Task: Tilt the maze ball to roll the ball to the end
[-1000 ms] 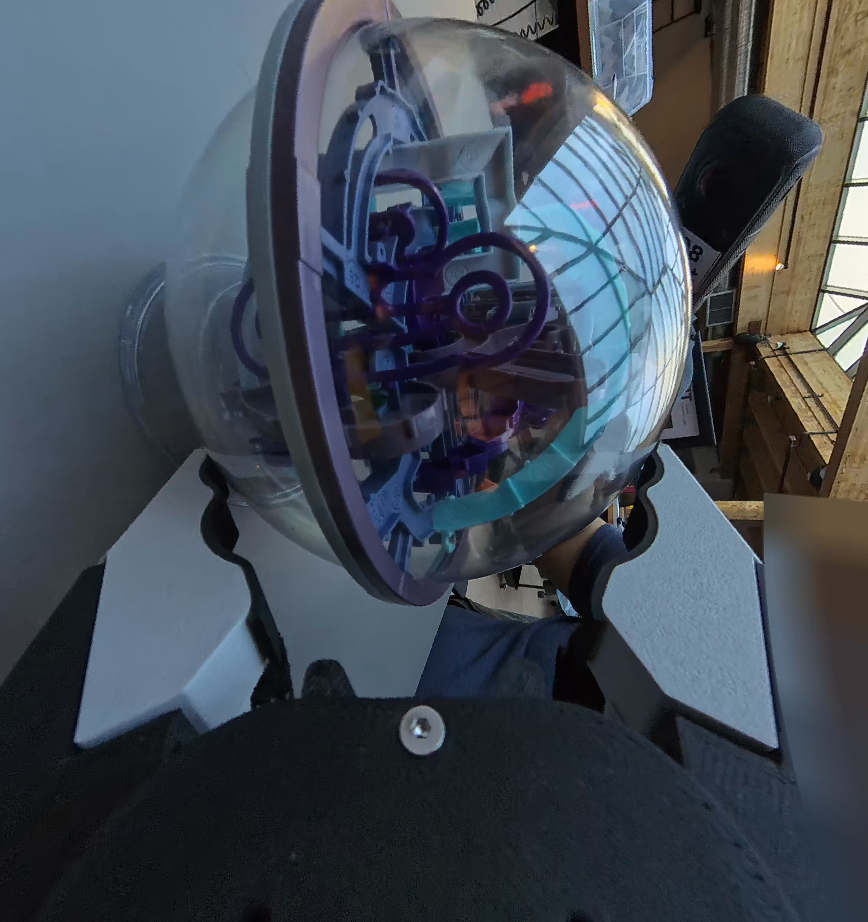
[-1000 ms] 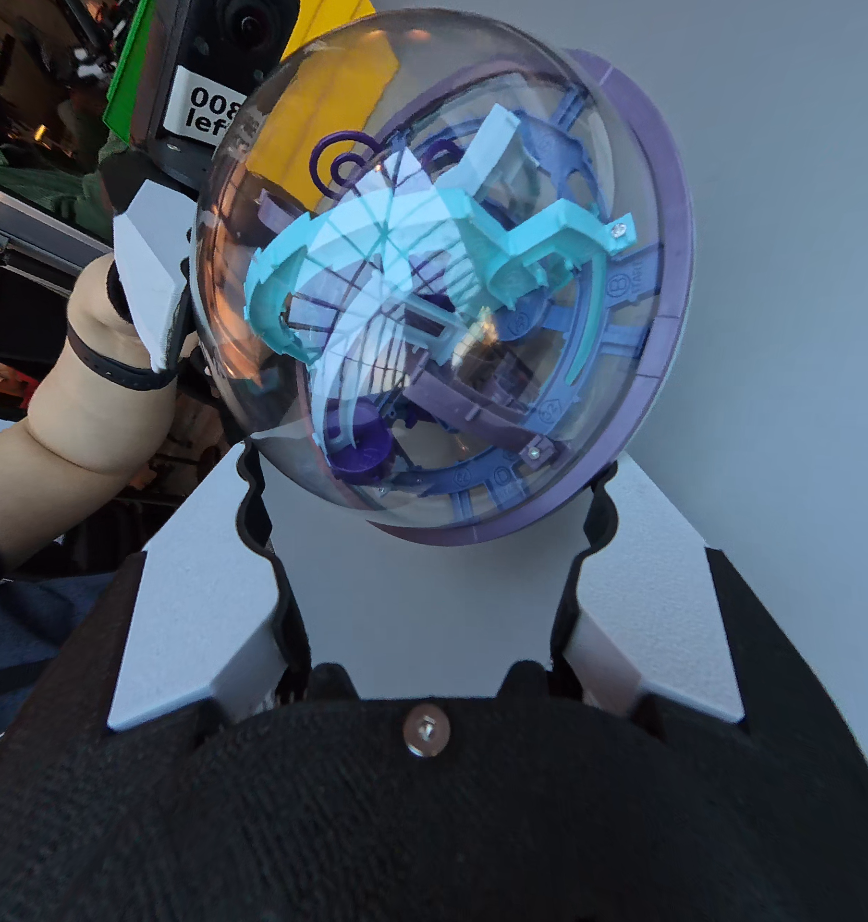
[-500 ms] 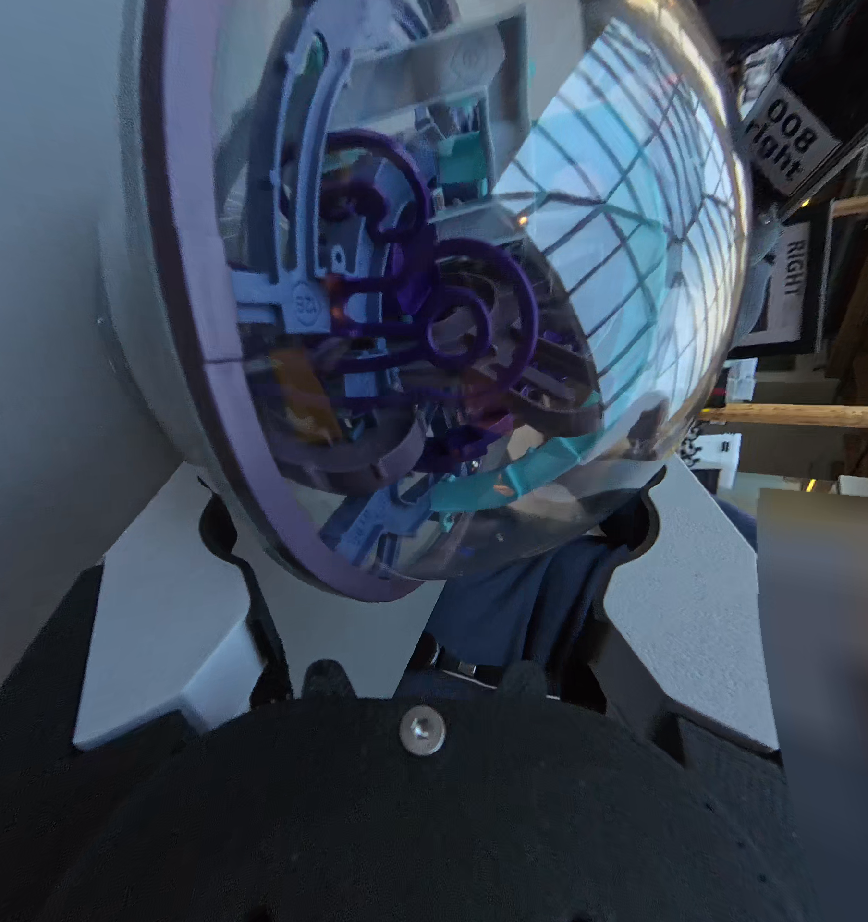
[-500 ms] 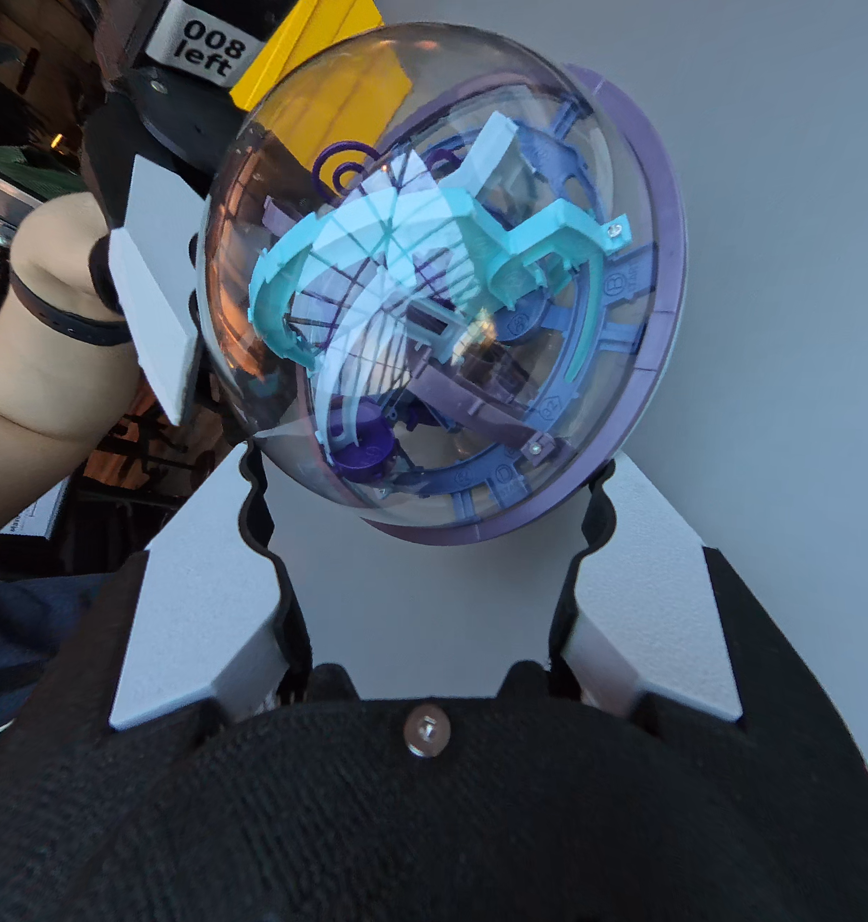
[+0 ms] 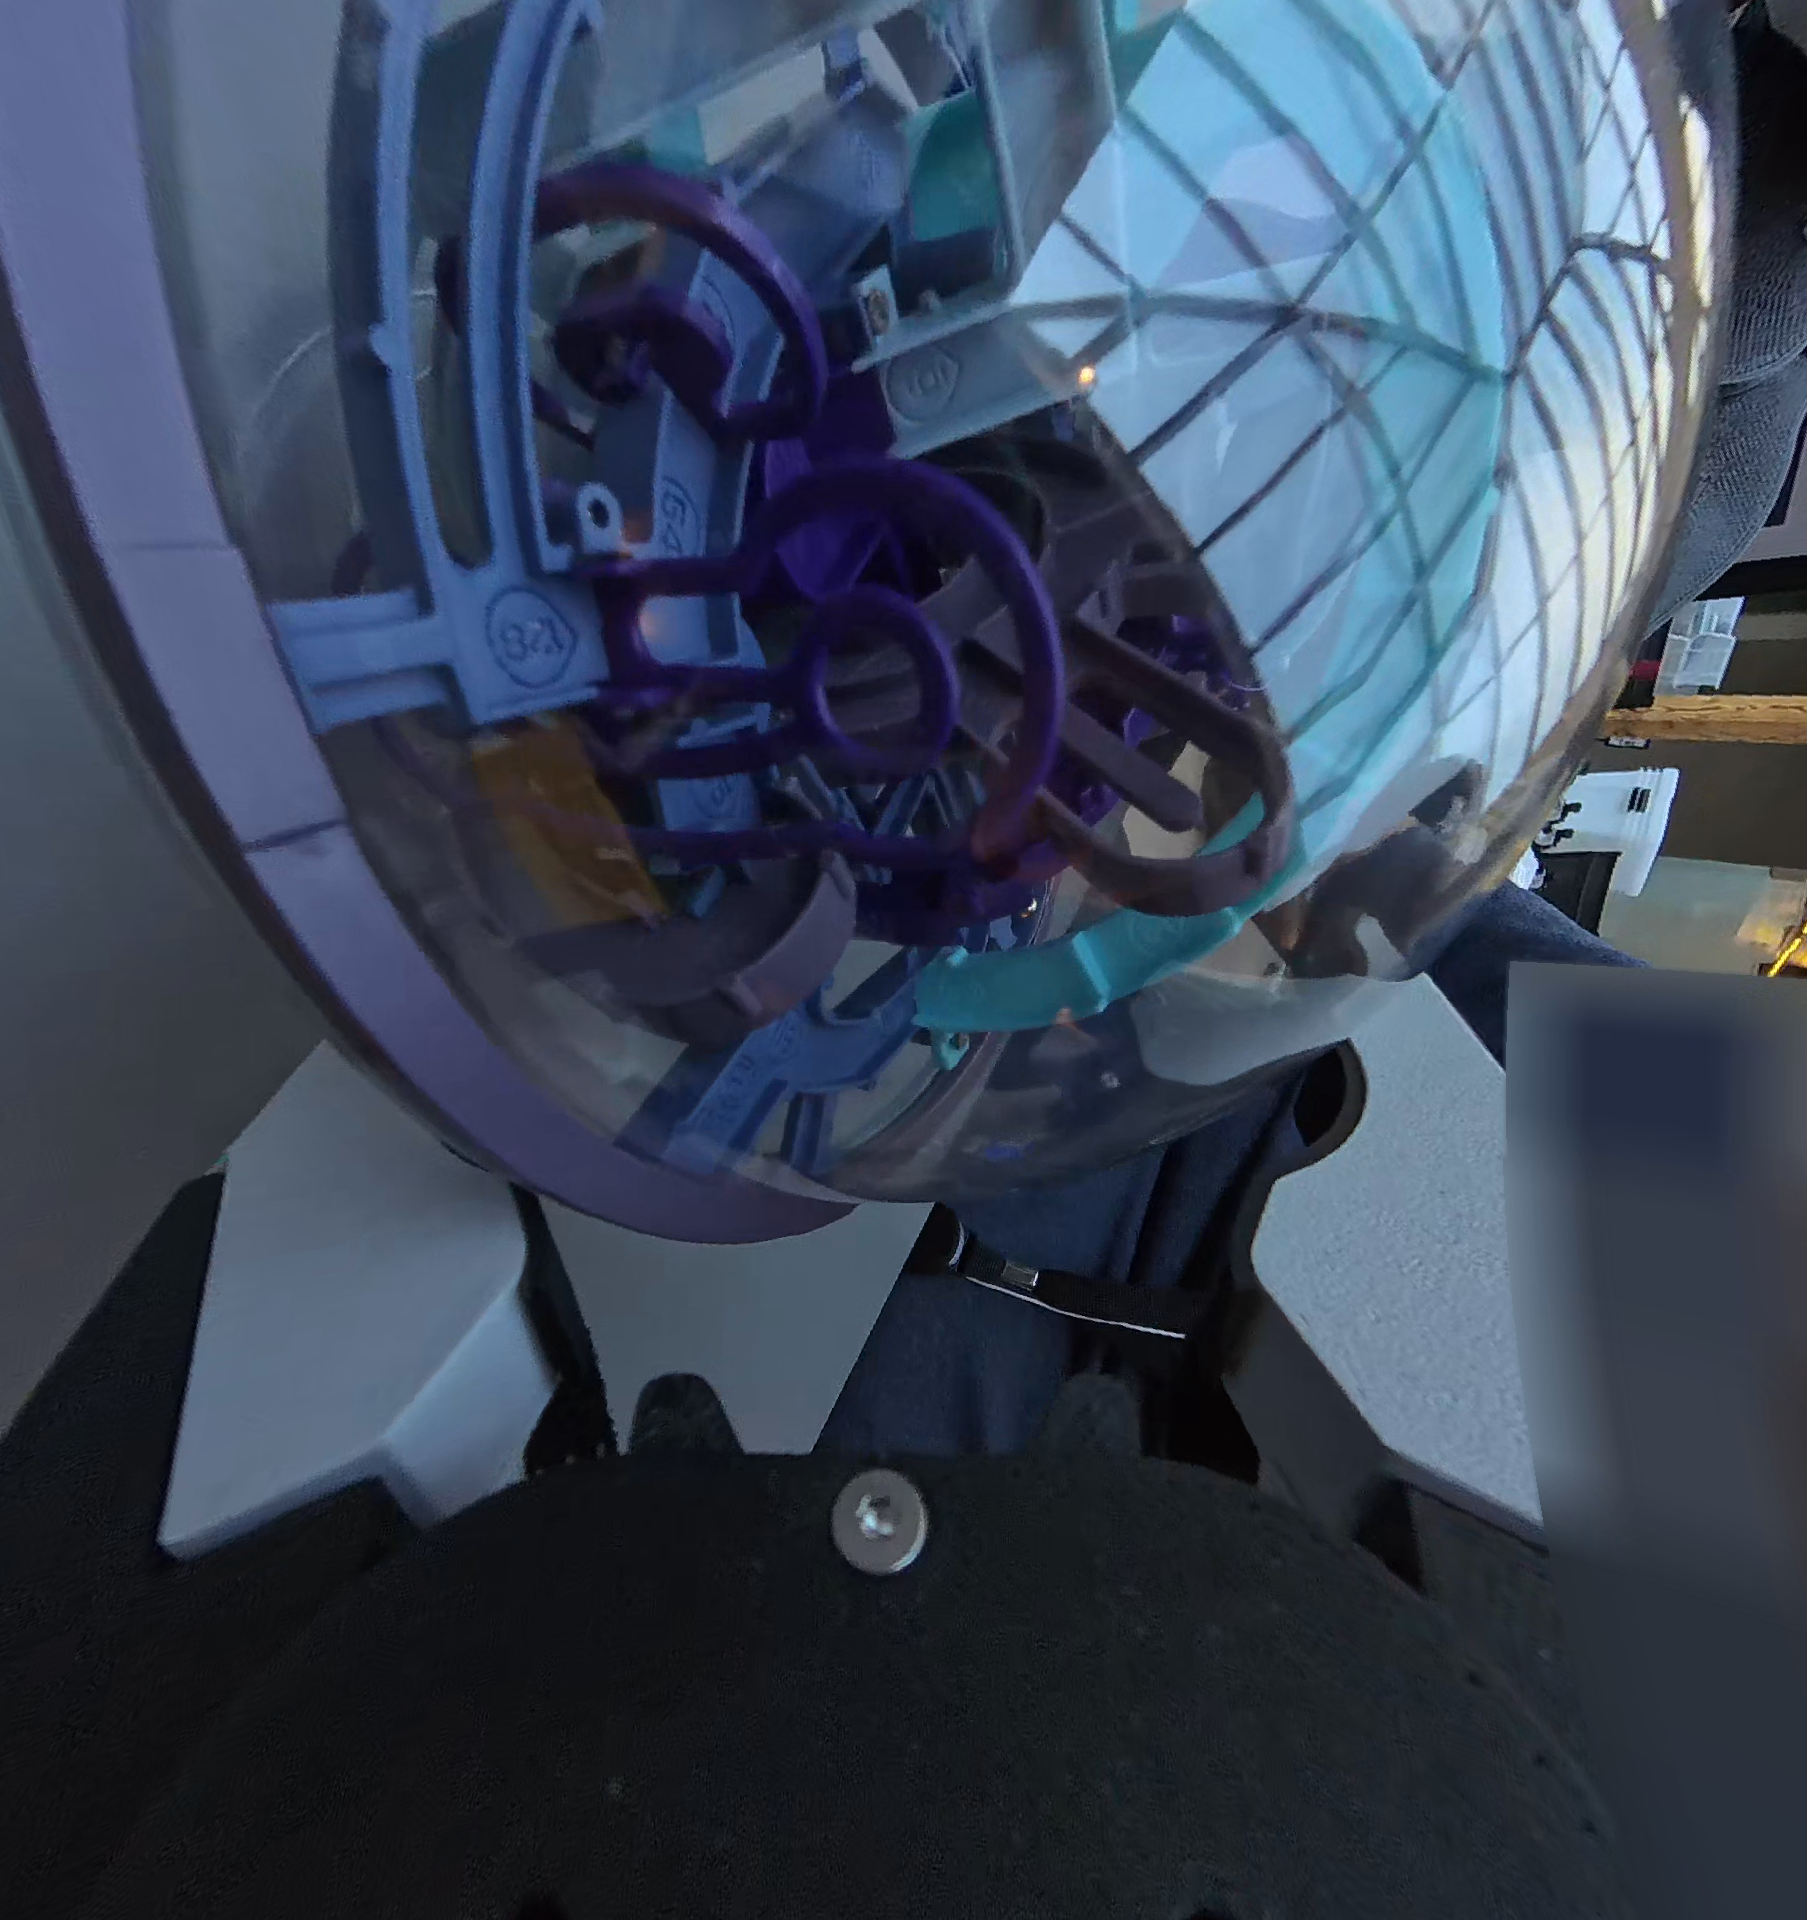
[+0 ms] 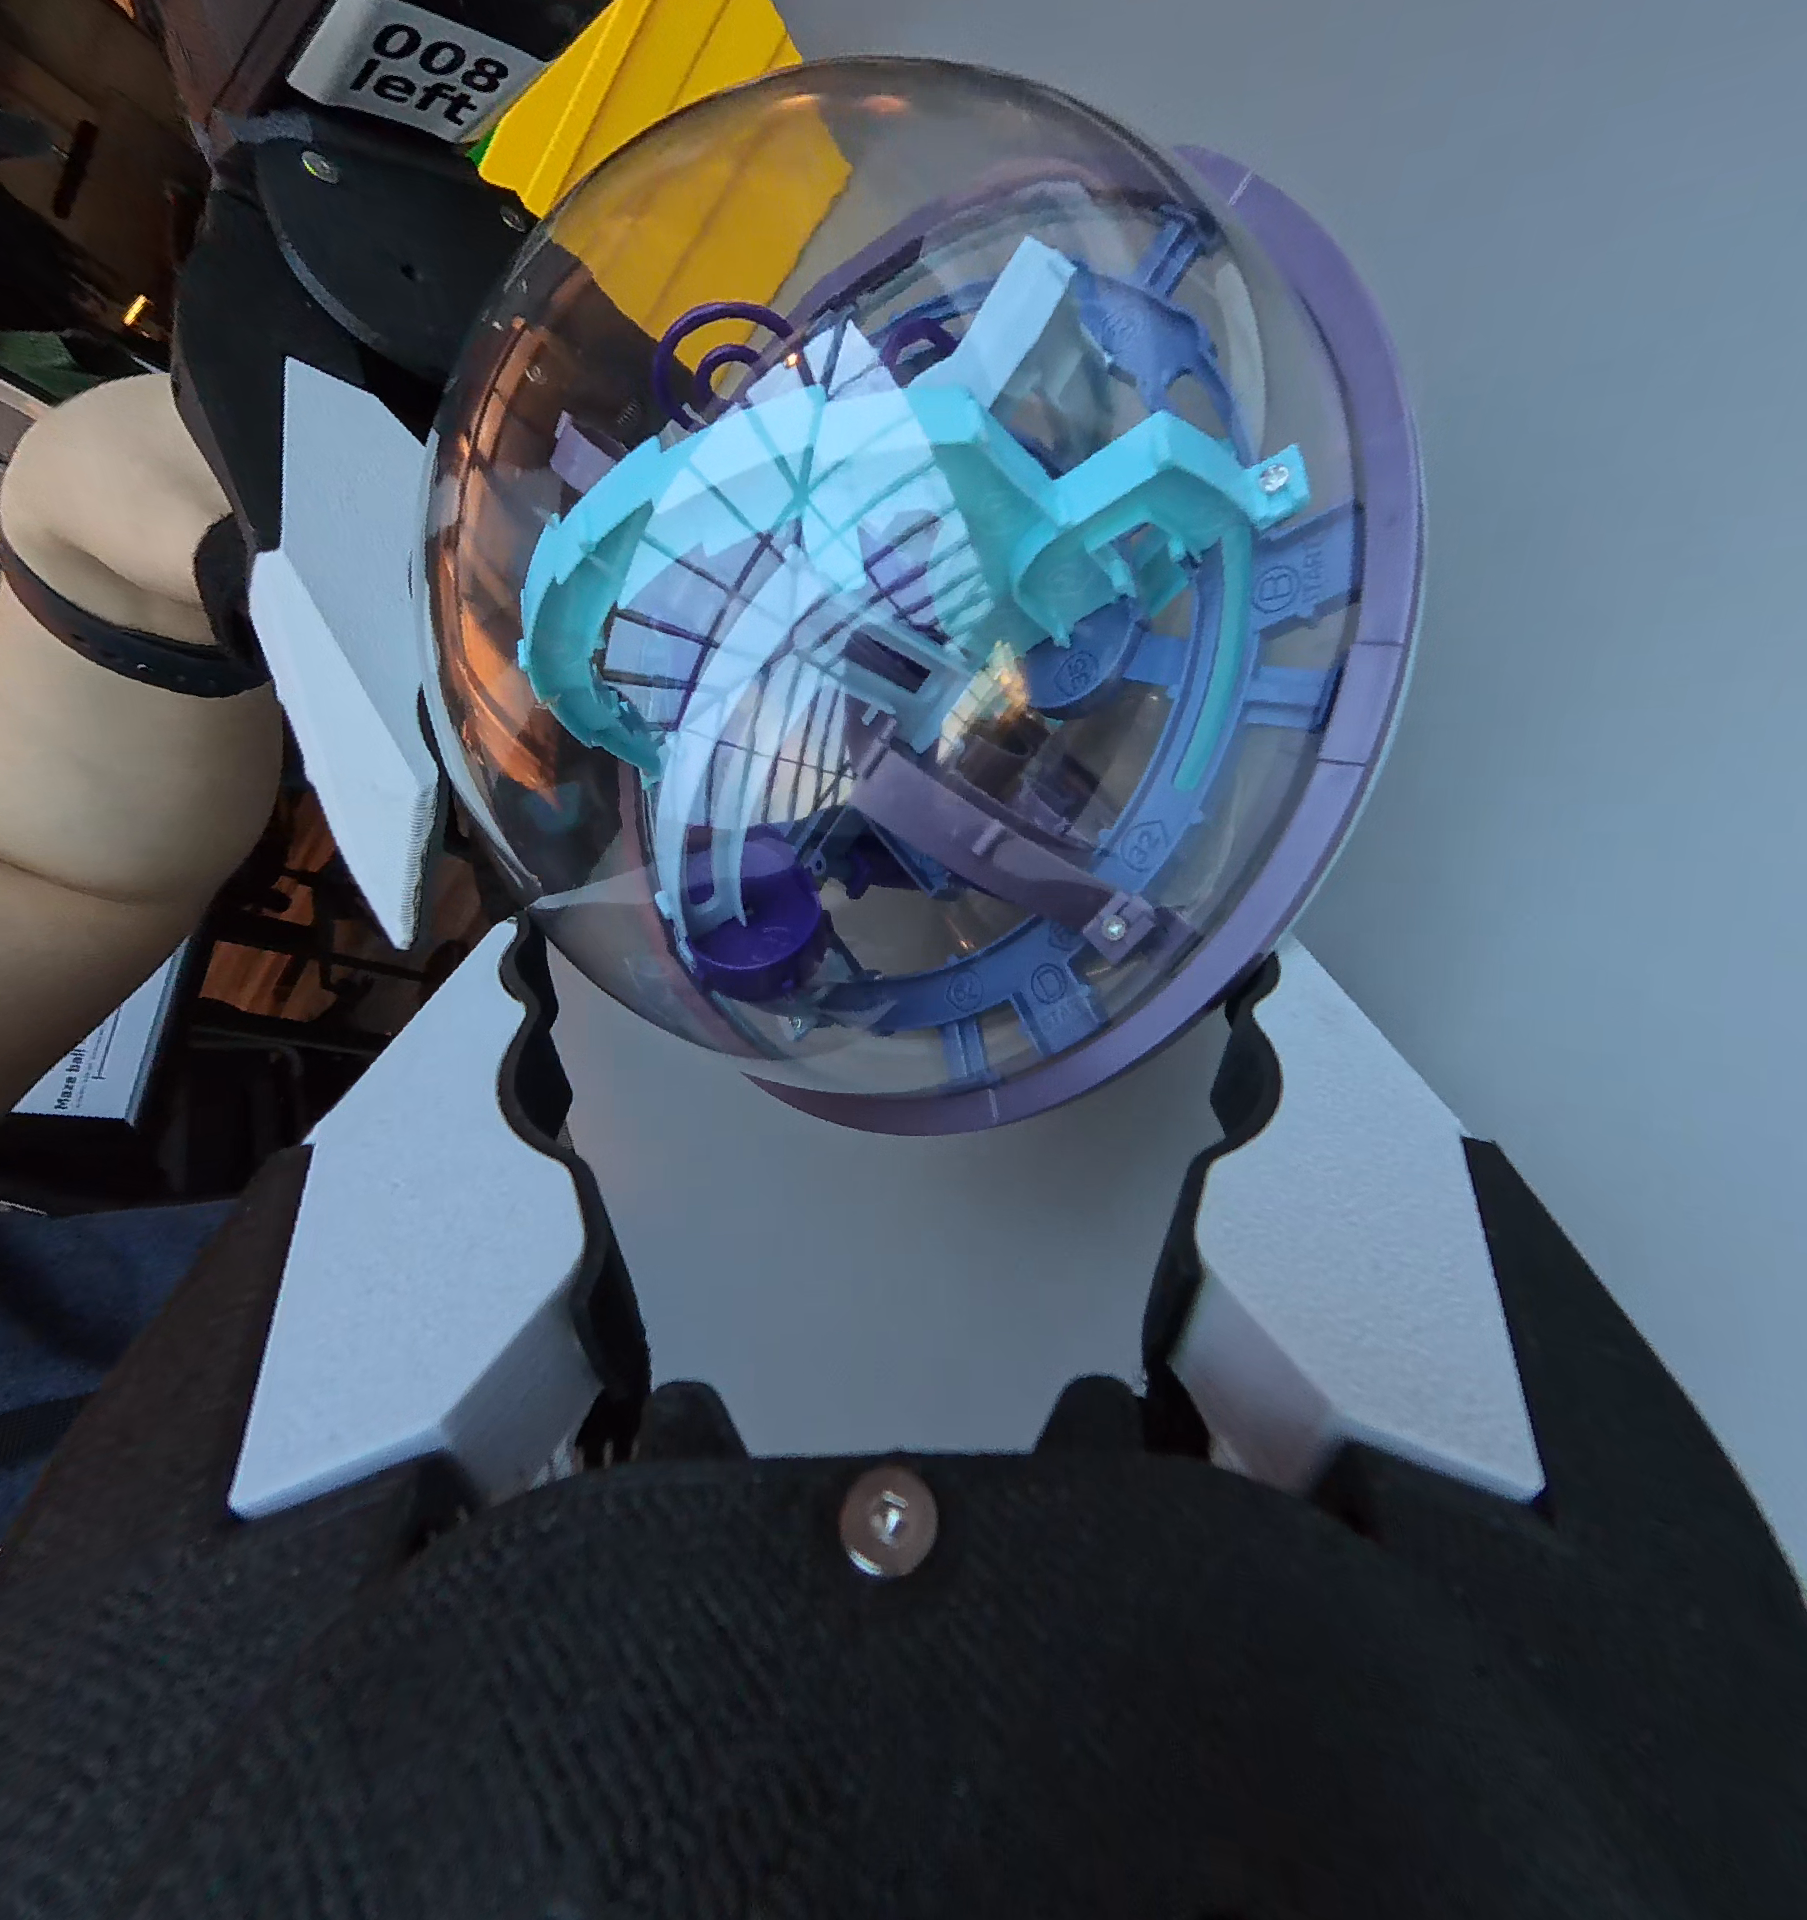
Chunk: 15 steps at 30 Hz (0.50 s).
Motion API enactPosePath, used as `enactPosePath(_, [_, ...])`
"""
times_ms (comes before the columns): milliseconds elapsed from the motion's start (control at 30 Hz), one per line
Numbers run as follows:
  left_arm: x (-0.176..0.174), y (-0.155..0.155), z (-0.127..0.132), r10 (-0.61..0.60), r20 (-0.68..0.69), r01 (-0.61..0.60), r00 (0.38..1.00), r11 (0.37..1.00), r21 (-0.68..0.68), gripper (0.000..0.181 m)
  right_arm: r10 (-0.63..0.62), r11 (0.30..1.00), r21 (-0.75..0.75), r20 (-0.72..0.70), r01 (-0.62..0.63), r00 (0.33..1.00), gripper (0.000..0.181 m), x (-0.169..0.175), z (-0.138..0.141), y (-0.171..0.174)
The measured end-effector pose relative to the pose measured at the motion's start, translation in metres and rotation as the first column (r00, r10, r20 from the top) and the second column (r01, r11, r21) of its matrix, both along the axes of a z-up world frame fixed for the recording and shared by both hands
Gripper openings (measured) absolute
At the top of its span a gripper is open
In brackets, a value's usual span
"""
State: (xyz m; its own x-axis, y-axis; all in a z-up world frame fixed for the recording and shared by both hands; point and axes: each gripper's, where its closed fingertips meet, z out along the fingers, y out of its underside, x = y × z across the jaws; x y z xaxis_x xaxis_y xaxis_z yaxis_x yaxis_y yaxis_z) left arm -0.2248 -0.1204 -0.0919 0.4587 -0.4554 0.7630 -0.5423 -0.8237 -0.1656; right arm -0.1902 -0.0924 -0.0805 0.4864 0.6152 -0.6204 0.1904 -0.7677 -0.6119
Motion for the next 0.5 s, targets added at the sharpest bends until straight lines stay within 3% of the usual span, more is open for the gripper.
enactPosePath(267, [-0.006, -0.005, 0.008, -0.016, 0.097, 0.016, 0.995, 1.000, 0.004, 0.148, 0.004, 1.000, 0.001, -0.011, -0.004, 1.000, 0.129, -0.001, 0.001, -0.002])
enactPosePath(500, [-0.023, 0.000, 0.021, -0.037, 0.139, 0.014, 0.990, 0.986, 0.164, 0.148, -0.008, 1.000, 0.029, -0.004, 0.008, 1.000, 0.127, 0.001, 0.003, -0.001])
